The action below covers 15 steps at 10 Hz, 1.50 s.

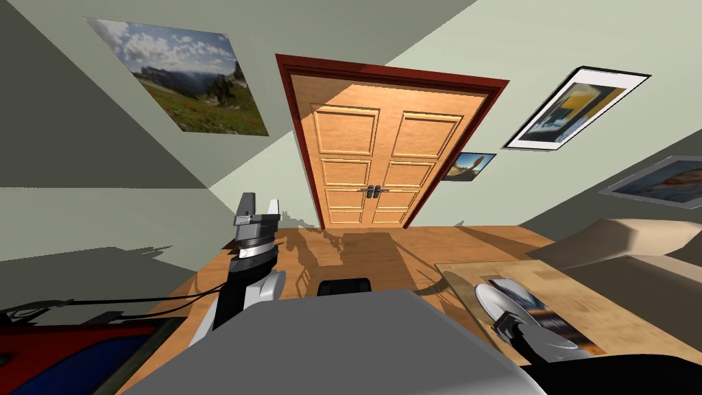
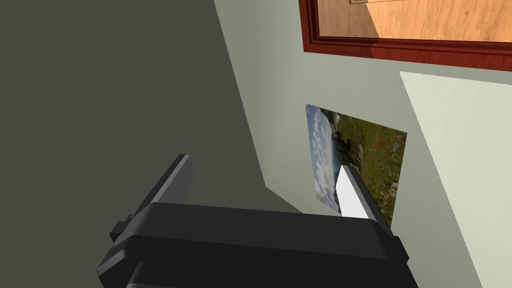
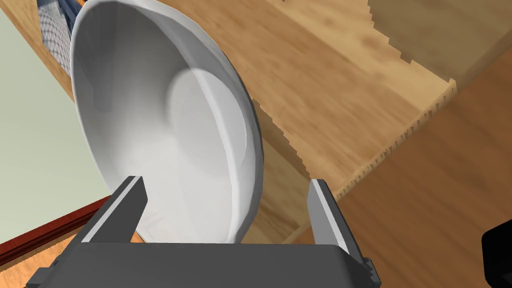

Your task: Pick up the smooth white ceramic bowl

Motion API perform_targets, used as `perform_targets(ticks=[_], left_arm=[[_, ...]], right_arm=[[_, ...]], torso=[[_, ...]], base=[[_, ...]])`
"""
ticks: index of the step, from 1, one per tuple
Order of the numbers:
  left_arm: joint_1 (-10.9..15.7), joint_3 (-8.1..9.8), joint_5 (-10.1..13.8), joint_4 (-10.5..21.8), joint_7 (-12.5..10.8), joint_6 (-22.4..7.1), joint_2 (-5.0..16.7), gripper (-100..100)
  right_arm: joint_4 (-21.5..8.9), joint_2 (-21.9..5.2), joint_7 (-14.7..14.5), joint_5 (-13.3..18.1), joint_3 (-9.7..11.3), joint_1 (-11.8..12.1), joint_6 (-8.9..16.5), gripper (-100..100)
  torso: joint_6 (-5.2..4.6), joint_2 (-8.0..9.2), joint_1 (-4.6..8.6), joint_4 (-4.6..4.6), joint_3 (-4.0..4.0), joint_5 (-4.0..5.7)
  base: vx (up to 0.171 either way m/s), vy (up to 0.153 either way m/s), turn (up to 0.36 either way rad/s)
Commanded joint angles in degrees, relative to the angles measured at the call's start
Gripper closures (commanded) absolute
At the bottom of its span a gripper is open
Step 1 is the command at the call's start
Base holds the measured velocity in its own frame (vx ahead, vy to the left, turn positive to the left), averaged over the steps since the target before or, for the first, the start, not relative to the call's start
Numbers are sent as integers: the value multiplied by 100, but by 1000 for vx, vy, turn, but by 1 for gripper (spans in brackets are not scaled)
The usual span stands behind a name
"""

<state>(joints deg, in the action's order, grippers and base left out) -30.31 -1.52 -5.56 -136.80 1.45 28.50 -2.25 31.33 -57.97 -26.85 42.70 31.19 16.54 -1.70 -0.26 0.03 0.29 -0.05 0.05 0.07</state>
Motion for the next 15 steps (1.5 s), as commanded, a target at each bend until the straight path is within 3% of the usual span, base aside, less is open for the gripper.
perform_targets(ticks=[1,2,3,7,8,9,10,11,12,14,15], left_arm=[[0,0,0,0,0,0,0,0],[0,0,0,0,0,0,0,0],[0,0,0,0,0,0,0,0],[-1,0,0,0,0,0,0,0],[-1,0,0,0,0,0,0,0],[-1,0,0,0,0,0,0,0],[-2,1,0,0,0,0,1,0],[-2,1,0,-1,0,1,1,0],[-3,2,0,-1,0,1,1,0],[-1,1,0,0,0,0,1,0],[-1,1,0,0,0,0,1,0]], right_arm=[[-203,111,-240,40,-286,-51,-156,-100],[-118,62,-117,7,-151,-36,-75,-100],[-131,69,-147,10,-169,-38,-94,100],[-127,73,-140,7,-168,-38,-99,100],[-127,74,-140,7,-167,-37,-100,0],[160,105,114,294,-377,249,75,100],[185,105,114,436,-377,329,75,100],[344,99,324,652,-447,486,306,100],[426,99,392,879,-447,624,306,100],[573,99,467,965,-447,710,306,100],[805,93,686,1285,-518,1001,537,100]], torso=[[0,0,0,0,0,0],[1,-12,9,3,-7,2],[1,-20,13,5,-12,3],[3,-26,10,6,-15,-1],[3,-25,8,6,-15,-3],[3,-25,6,6,-15,-5],[-8,-54,14,13,-31,-3],[-4,-62,31,17,-38,3],[-10,-72,54,20,-43,1],[2,-48,39,15,-30,5],[4,-32,27,11,-21,4]], base=[[-16,6,-16],[0,0,0],[0,0,0],[0,0,0],[0,0,0],[124,-31,-142],[134,-56,-109],[154,-98,-161],[129,-79,-85],[30,-27,12],[78,-48,-162]])
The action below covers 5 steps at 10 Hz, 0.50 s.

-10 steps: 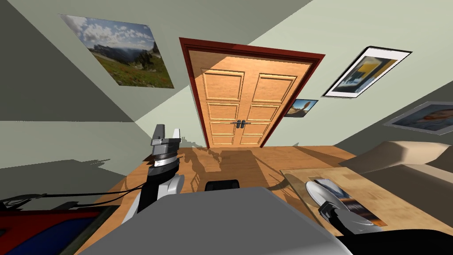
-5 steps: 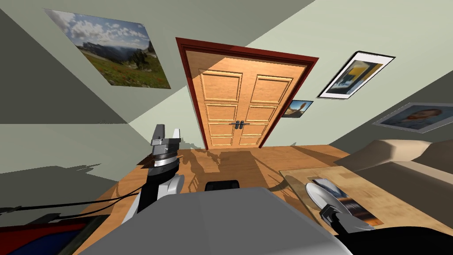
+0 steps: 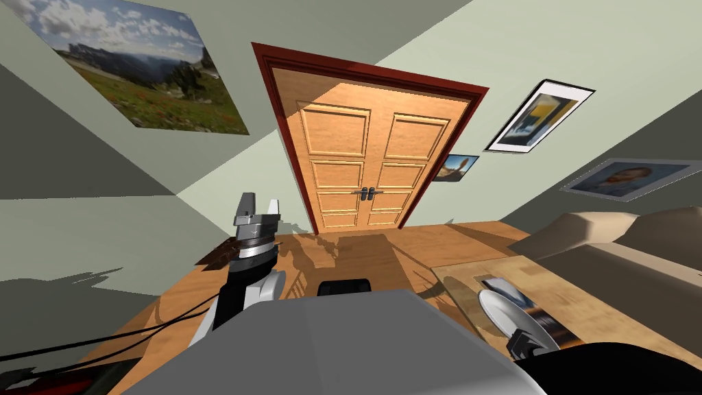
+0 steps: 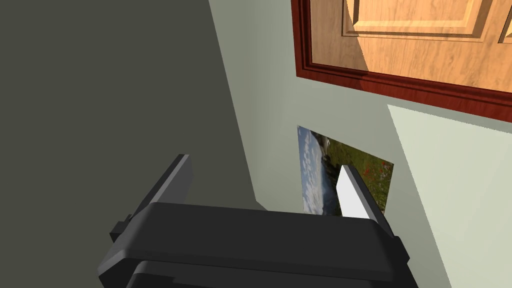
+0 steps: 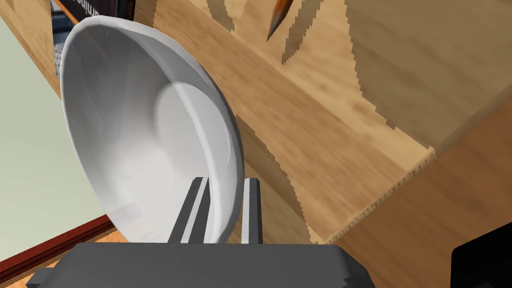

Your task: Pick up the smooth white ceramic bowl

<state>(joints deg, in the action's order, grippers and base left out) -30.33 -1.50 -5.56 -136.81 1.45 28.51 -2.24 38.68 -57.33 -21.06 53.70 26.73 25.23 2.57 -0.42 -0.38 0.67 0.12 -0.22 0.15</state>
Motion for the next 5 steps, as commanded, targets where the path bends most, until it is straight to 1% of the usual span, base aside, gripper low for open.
perform_targets(ticks=[1,2,3,4,5], left_arm=[[0,0,0,0,0,0,0,0],[0,0,0,0,0,0,0,0],[1,-1,0,0,0,0,0,0],[0,0,0,0,0,0,0,0],[0,0,0,0,0,0,0,0]], right_arm=[[227,30,242,286,-72,222,111,100],[227,30,242,328,-72,222,111,100],[504,24,542,507,-142,490,342,100],[615,24,596,563,-142,602,342,100],[615,24,596,779,-142,602,342,100]], torso=[[0,0,0,0,0,0],[12,-9,1,-1,-4,3],[26,-5,-1,-6,-1,5],[18,-24,10,-2,-10,6],[26,-30,14,-2,-14,6]], base=[[102,-46,-120],[53,-18,5],[126,-44,-154],[137,-47,-89],[54,-25,16]])
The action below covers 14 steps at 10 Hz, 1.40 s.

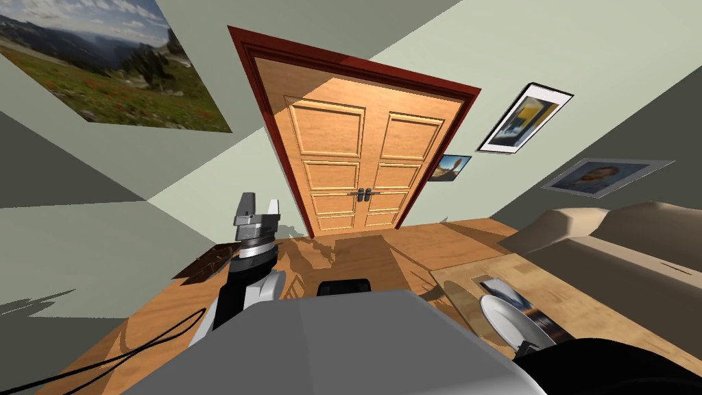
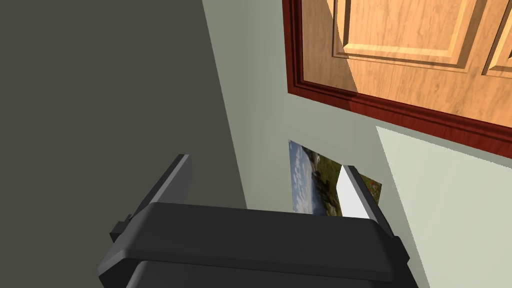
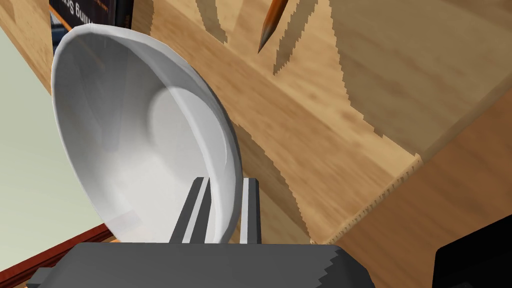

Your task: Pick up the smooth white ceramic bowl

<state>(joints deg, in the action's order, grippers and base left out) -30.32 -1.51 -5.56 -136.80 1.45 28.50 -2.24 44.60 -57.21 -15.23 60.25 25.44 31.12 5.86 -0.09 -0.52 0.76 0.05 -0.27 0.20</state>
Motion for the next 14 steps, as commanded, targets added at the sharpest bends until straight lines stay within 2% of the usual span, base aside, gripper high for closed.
perform_targets(ticks=[1,2,4,5,6,7,8,9,10,11,12,14], left_arm=[[0,0,0,0,0,0,0,0],[-1,1,0,0,0,0,0,0],[0,0,0,0,0,0,0,0],[1,0,0,0,0,0,0,0],[-1,1,0,0,0,0,0,0],[-1,0,0,0,0,0,0,0],[0,0,0,0,0,0,0,0],[-2,1,0,0,0,0,0,0],[0,0,0,0,0,0,0,0],[0,0,0,0,0,0,0,0],[-1,1,0,0,0,0,0,0],[0,0,0,0,0,0,0,0]], right_arm=[[286,6,286,286,-83,286,244,100],[411,6,367,374,-83,394,244,100],[411,6,367,598,-83,394,244,100],[686,0,652,814,-153,670,475,100],[799,0,721,888,-153,774,475,100],[799,0,721,1060,-153,774,475,100],[1041,-6,994,1261,-224,1034,706,100],[1187,-6,1075,1461,-224,1155,706,100],[1187,-6,1075,1523,-224,1155,706,100],[1440,-12,1284,1682,-294,1401,937,100],[1575,-12,1335,1715,-294,1535,937,100],[1575,-12,1429,1986,-294,1535,937,100]], torso=[[0,0,0,0,0,0],[-15,-8,1,4,-4,-3],[-2,10,-5,-4,7,-5],[-3,24,-11,-7,15,-8],[-17,10,-10,-1,7,-12],[-9,0,-9,-1,1,-10],[-1,8,-13,-5,7,-13],[-15,-9,-7,0,-3,-17],[-4,-4,-12,-3,0,-15],[0,13,-21,-8,10,-17],[-14,4,-20,-4,5,-23],[-1,10,-27,-8,9,-24]], base=[[116,-43,-150],[110,-44,-109],[20,-16,21],[88,-35,-145],[118,-42,-120],[58,-23,-7],[139,-58,-179],[111,-42,-84],[34,-8,36],[104,-35,-164],[126,-26,-101],[34,-8,16]])
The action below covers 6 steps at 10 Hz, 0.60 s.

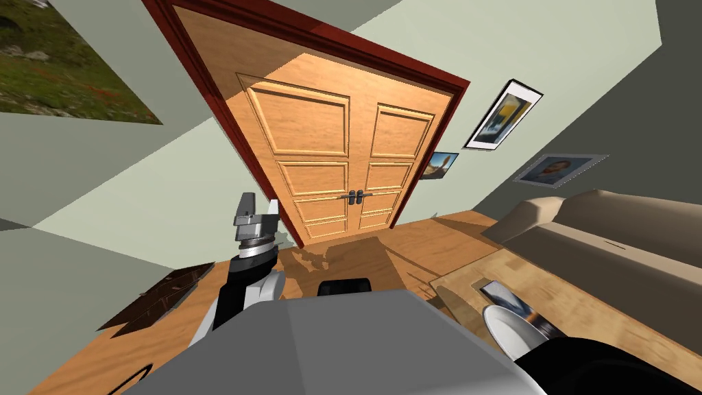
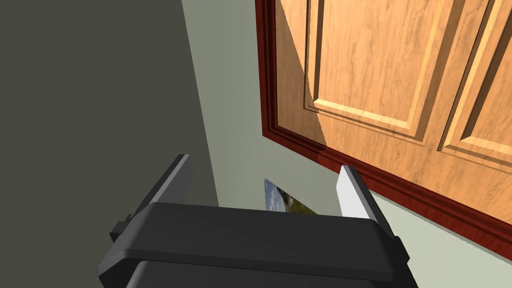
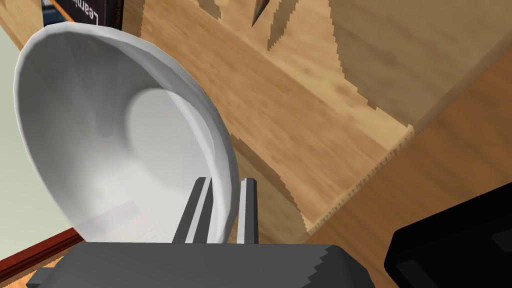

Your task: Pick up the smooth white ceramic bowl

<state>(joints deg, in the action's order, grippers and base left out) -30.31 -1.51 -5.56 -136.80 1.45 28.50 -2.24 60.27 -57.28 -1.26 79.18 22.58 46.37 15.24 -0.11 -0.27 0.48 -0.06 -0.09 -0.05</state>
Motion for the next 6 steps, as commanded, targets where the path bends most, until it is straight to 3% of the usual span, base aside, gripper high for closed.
perform_targets(ticks=[1,3,4,5,6], left_arm=[[0,0,0,0,0,0,0,0],[-1,0,0,0,0,0,0,0],[0,0,0,0,0,0,0,0],[-2,1,0,0,0,0,0,0],[-1,1,0,0,0,0,0,0]], right_arm=[[286,-12,286,286,-77,286,230,100],[397,-12,385,556,-77,392,230,100],[647,-17,675,762,-148,656,461,100],[785,-17,739,934,-148,772,461,100],[785,-17,739,1018,-148,772,461,100]], torso=[[0,0,0,0,0,0],[-5,-22,0,5,-12,-2],[2,-14,-4,1,-7,-3],[-6,-25,1,4,-13,-6],[-2,-30,-4,5,-16,-7]], base=[[87,-42,-158],[90,-20,-57],[116,-43,-118],[132,-34,-105],[62,-11,-10]])
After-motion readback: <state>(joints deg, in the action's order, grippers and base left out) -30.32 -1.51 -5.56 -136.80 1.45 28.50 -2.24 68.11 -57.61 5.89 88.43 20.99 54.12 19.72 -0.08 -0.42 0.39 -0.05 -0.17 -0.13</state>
